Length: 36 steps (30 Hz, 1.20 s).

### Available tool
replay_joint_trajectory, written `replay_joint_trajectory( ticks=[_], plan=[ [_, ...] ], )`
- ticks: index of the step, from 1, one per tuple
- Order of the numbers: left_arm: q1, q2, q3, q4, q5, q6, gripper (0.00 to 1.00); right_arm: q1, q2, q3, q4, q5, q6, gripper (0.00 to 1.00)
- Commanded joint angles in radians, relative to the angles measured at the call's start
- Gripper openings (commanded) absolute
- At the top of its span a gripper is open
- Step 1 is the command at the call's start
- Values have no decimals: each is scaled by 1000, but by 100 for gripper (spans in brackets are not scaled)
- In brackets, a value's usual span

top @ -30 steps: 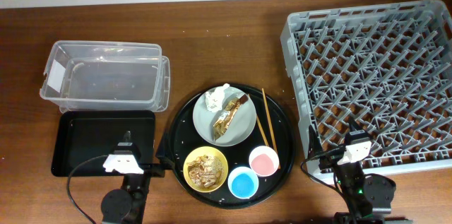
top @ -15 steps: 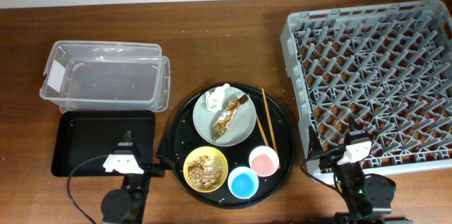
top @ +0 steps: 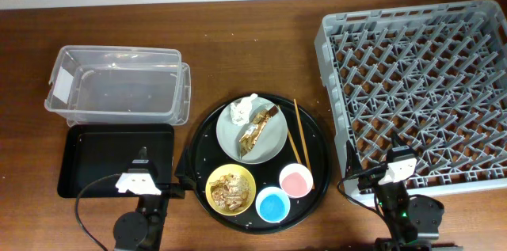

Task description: Sort waste into correct bins and load items into the dishwasher rack

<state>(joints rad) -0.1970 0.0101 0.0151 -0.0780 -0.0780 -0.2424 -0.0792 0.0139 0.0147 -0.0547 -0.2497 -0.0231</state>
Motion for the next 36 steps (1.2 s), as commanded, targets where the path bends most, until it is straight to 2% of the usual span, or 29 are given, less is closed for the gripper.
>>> replay_joint_trajectory(
  ticks=[1, 36],
  plan=[
    [-1, -4, -6, 3, 4, 12, 99, 7, -10, -9, 3, -5, 4, 98],
    [-1, -4, -6, 14, 4, 12, 99, 7, -10, -9, 21, -5, 4, 98]
  ],
)
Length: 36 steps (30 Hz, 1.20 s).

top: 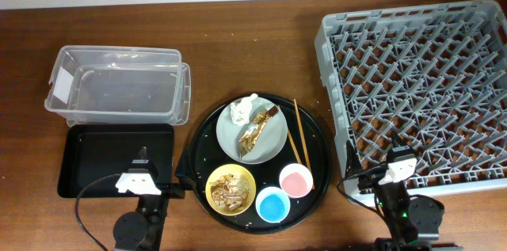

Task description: Sort waste into correct bins and load items into the dishwasher rack

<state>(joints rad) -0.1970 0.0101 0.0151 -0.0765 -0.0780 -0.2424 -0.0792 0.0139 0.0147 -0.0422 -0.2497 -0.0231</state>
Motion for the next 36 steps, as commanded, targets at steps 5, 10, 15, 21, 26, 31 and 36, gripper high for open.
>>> replay_joint_trajectory(
  ticks=[5, 10, 15, 21, 26, 31, 36],
  plan=[
    [-1, -4, -6, 1, 70, 11, 99, 7, -8, -9, -7, -126, 5, 98],
    [-1, -4, -6, 16, 304, 11, 100, 7, -7, -9, -6, -432, 5, 98],
    [-1, -4, 92, 8, 476, 4, 99, 7, -6, 61, -34, -518, 163, 98],
    [-1, 230, 570, -373, 430, 5, 99, 7, 152, 517, -452, -494, 158, 98],
    [-1, 648, 949, -694, 612, 5, 99, 7, 514, 819, -800, -481, 38, 98],
    [-9, 811, 992, -704, 759, 5, 99, 7, 698, 843, -823, -630, 39, 98],
    [-183, 941, 992, -867, 514, 13, 99, 7, 761, 843, -860, -420, 202, 98]
  ],
)
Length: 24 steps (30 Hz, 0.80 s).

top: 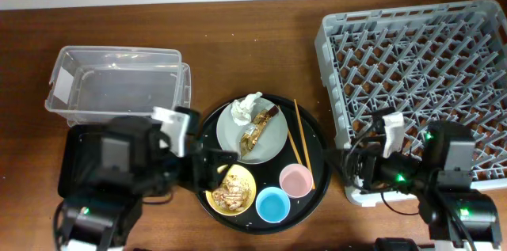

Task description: Sort waste into correct bins and load items into the dishwasher rack

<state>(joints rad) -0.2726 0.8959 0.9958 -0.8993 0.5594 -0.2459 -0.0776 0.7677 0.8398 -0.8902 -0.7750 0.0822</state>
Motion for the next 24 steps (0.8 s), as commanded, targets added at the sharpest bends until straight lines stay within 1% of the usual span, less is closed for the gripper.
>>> replay_joint_trajectory(
  ticks=[1, 2, 4, 7, 9, 11, 13, 15, 17, 18, 19, 20, 21, 24],
  plan=[
    [-180, 89, 11, -66, -214, 16, 98, 5, 6, 18, -16, 138, 117, 98],
    [-277, 135, 11, -79, -300, 14, 96, 5, 6, 18, -24, 160, 141, 98],
    [-410, 215, 11, -42, -359, -8, 98, 5, 6, 18, -39, 159, 141, 99],
    [-557, 369, 11, 146, -453, -7, 96, 5, 6, 18, -46, 159, 141, 98],
    [-617, 496, 11, 271, -537, -7, 91, 5, 6, 18, -62, 159, 140, 98],
    [-631, 606, 11, 365, -557, -7, 77, 5, 6, 18, -79, 159, 140, 98],
    [-631, 707, 11, 418, -555, -7, 70, 5, 6, 18, -85, 159, 140, 98],
    [-642, 766, 11, 423, -553, -7, 57, 5, 6, 18, -87, 159, 140, 99],
    [-644, 776, 11, 435, -554, -7, 42, 5, 6, 18, -87, 159, 140, 98],
    [-644, 774, 14, 443, -553, -7, 34, 5, 6, 18, -87, 159, 140, 98],
    [-644, 774, 26, 442, -553, -7, 20, 5, 6, 18, -87, 159, 140, 98],
    [-643, 770, 43, 426, -552, -8, 9, 5, 6, 18, -88, 159, 140, 98],
    [-643, 762, 70, 394, -553, -11, 2, 5, 6, 18, -91, 159, 140, 98],
    [-622, 704, 166, 248, -552, -12, 1, 5, 6, 18, -91, 159, 140, 98]
  ],
)
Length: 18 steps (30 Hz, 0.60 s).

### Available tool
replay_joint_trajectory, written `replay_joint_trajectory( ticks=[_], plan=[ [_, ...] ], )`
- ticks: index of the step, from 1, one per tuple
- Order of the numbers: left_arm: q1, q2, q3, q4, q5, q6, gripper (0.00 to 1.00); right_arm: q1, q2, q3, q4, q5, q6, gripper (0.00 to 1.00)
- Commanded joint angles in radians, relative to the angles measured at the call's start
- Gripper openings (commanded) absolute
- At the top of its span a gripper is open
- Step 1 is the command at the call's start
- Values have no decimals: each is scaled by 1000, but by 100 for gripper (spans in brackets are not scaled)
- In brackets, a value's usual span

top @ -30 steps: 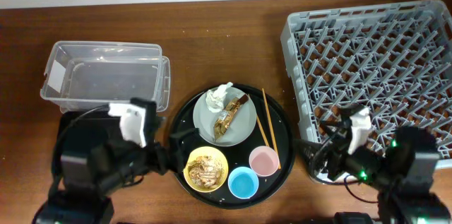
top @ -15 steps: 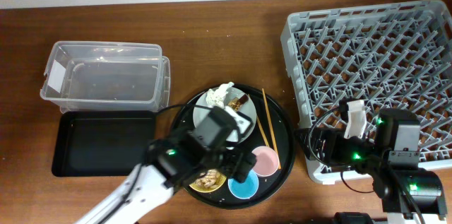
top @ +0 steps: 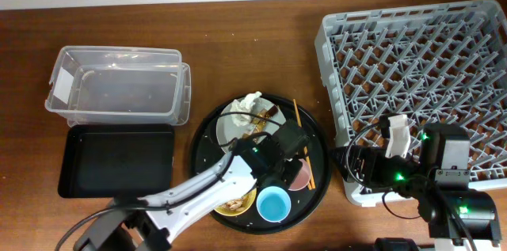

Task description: Sort waste into correct bins and load items into the dishwasher rack

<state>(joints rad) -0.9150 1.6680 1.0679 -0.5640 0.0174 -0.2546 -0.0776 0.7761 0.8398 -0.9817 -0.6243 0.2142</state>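
Observation:
A round black tray (top: 204, 136) holds a grey plate (top: 228, 124) with a crumpled white tissue (top: 248, 104) and a gold wrapper (top: 264, 115), which is mostly covered. Also on the tray are chopsticks (top: 297, 112), a yellow bowl of food scraps (top: 234, 202), a blue cup (top: 273, 203) and a pink cup (top: 301, 174). My left gripper (top: 279, 134) reaches from the lower left over the plate's right side, above the wrapper; its jaws are hidden. My right gripper (top: 358, 162) hovers at the front left corner of the grey dishwasher rack (top: 420, 61), jaws unclear.
A clear plastic bin (top: 119, 85) stands at the back left. A flat black bin (top: 115, 160) lies in front of it. The left arm's links cross the front of the round tray. The rack fills the right side of the table.
My left arm was over the flat black bin and the tray's left edge; now it stretches across the tray with the gripper over the plate. The right arm has barely shifted.
Both arms first sat folded low at the table's front edge and stayed so at the second moment. Then both were raised, left by the black bin and right by the rack's corner. Now the left gripper is above the wrapper on the plate. No object has moved.

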Motion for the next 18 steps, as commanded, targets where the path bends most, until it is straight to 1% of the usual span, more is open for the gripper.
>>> replay_joint_trajectory(
  ticks=[1, 2, 3, 5, 6, 7, 8, 9, 10, 11, 13, 15, 18],
  plan=[
    [43, -97, 126, -144, -10, -7, 1, 5, -2, 18, 1, 9, 8, 98],
    [89, -141, 158, -214, 8, -22, 1, 5, -2, 18, 1, 8, 8, 98],
    [152, -185, 168, -243, 87, -21, 1, 5, -2, 18, 1, 7, 8, 98],
    [286, -251, 168, -257, 299, -19, 1, 5, -2, 18, 3, -49, 0, 98],
    [385, -278, 168, -258, 482, 13, 1, 5, -2, 18, 10, -113, -8, 99],
    [440, -288, 168, -257, 604, 38, 1, 6, -2, 18, 29, -248, -70, 96],
    [518, -293, 168, -256, 815, 85, 1, 6, -2, 18, 48, -380, -127, 94],
    [593, -293, 168, -257, 1052, 155, 1, 13, -2, 18, 83, -485, -132, 91],
    [623, -292, 167, -257, 1161, 189, 1, 34, -2, 18, 122, -555, -132, 89],
    [656, -292, 167, -257, 1302, 219, 1, 79, -2, 18, 172, -592, -115, 87],
    [653, -292, 167, -257, 1385, 219, 1, 163, -2, 18, 246, -581, -51, 86],
    [618, -292, 167, -261, 1397, 219, 1, 257, -2, 18, 383, -480, 69, 86],
    [588, -292, 167, -261, 1400, 219, 1, 345, 1, 18, 552, -433, 167, 86]
  ],
)
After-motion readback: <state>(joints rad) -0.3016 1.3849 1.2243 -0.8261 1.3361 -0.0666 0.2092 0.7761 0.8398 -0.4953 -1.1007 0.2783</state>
